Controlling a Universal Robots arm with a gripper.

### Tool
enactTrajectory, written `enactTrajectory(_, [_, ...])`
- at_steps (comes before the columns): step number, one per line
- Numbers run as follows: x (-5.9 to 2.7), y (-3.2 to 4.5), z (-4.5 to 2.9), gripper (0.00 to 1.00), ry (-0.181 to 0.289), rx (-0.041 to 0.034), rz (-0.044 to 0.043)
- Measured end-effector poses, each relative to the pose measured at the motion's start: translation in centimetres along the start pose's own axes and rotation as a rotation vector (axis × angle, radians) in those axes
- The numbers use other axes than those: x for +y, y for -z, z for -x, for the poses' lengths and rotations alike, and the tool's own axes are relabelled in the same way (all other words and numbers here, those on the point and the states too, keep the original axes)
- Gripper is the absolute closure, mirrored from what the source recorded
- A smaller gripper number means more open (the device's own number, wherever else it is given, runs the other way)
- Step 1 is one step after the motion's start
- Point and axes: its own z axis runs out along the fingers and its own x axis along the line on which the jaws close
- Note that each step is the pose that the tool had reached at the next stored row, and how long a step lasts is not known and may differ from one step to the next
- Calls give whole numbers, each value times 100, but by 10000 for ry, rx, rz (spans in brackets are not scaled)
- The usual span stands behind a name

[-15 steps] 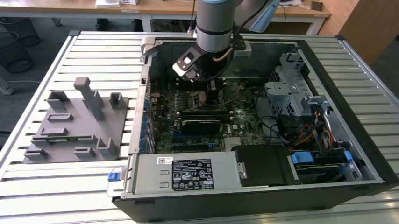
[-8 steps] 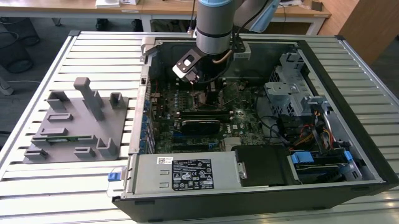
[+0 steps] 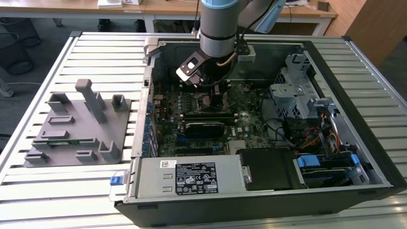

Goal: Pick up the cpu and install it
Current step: 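Place the cpu into insertion slot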

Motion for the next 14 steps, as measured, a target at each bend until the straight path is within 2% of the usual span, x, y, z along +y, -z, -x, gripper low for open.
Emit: enactTrajectory(14, [-1, -29, 0, 47, 0, -1, -1])
